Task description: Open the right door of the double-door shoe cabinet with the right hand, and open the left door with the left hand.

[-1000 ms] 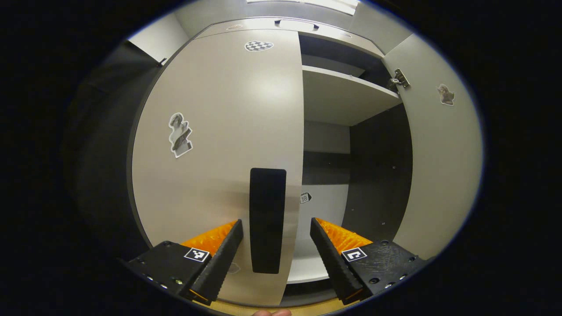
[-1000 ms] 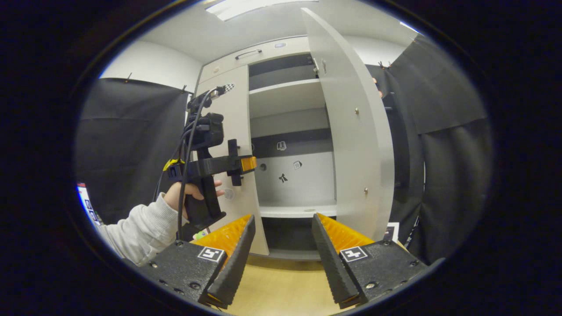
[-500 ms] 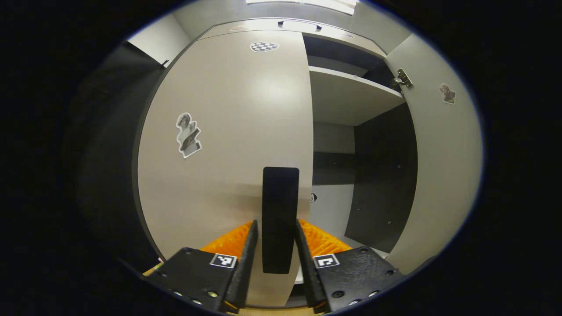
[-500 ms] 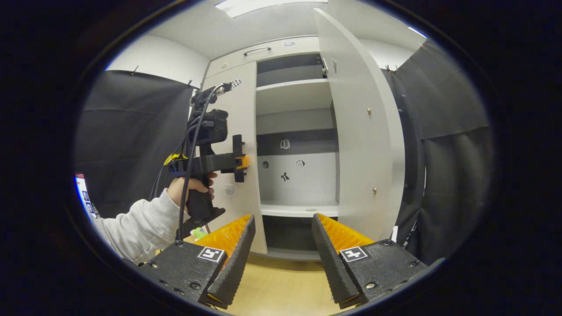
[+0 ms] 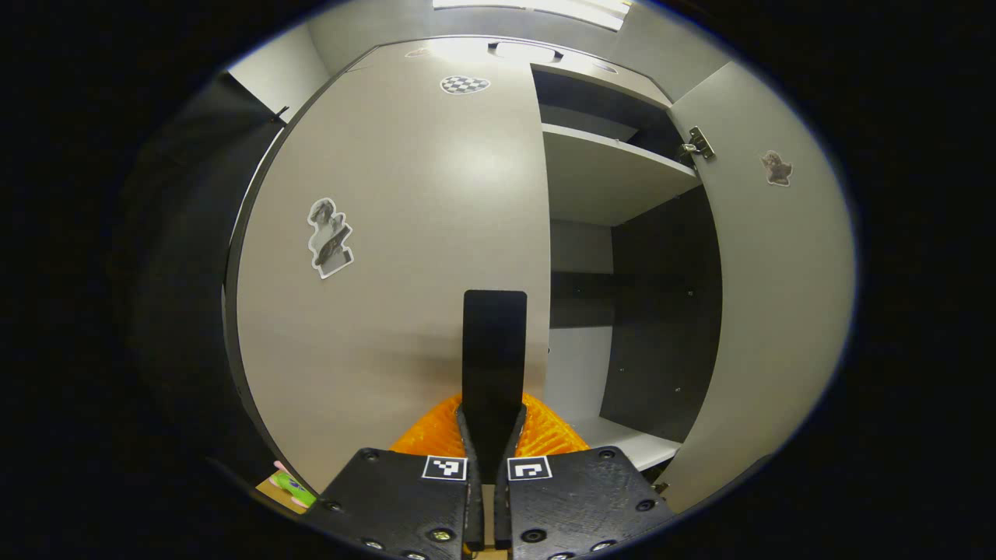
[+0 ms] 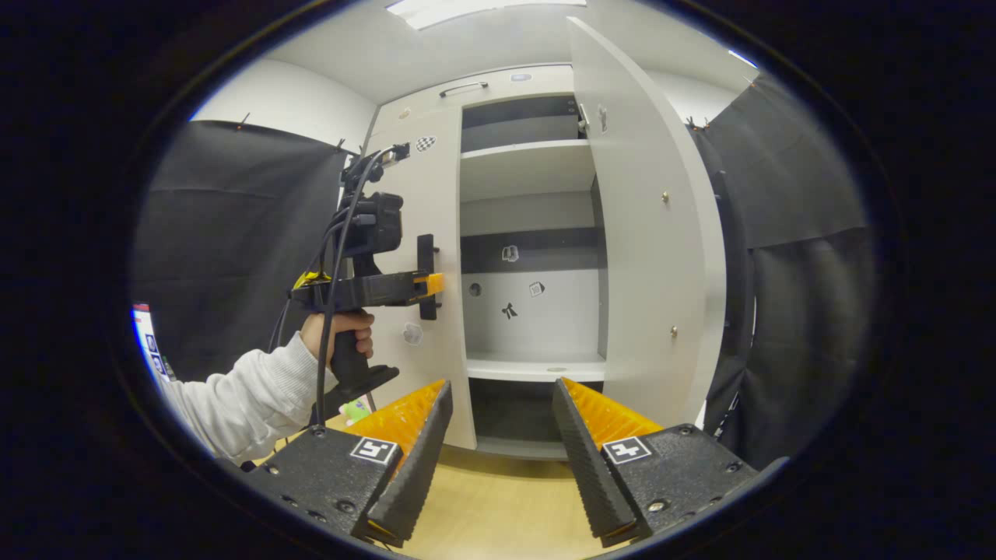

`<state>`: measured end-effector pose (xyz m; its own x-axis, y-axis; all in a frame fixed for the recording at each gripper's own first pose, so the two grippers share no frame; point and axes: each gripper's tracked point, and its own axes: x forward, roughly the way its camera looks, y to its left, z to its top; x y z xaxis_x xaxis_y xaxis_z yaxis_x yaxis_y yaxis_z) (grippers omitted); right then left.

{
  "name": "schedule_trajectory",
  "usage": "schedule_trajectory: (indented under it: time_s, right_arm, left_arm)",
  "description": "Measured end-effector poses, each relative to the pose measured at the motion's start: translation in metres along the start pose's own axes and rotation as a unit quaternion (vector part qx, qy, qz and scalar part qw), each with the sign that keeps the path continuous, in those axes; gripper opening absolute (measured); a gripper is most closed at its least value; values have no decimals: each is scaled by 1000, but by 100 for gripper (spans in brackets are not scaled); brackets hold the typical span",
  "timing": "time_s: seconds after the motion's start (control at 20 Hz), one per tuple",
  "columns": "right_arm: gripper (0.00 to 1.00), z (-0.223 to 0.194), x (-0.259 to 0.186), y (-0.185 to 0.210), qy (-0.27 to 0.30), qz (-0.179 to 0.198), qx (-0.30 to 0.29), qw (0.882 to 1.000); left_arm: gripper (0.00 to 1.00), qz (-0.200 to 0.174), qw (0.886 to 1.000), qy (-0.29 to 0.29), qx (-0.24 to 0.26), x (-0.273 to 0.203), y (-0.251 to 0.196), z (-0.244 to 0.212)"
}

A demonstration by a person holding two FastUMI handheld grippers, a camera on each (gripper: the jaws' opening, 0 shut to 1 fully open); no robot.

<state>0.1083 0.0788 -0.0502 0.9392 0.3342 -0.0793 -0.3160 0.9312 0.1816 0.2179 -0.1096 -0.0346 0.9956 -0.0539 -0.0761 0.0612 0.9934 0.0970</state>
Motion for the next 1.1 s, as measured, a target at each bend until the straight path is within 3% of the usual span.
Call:
schedule_trajectory:
  time_s: [0.4,0.85,1.1]
  right_arm:
    - [81,-1,-6,-1,1,-17,3,1000]
    - [80,4,-7,2,-3,-37,7,999]
    - [80,1,-6,11,-7,-39,10,999]
  left_arm:
    - [5,-54,999,6,-5,-57,6,6]
    - [4,-54,999,4,-2,-116,42,12]
    - [4,-20,1000,-2,4,-145,84,16]
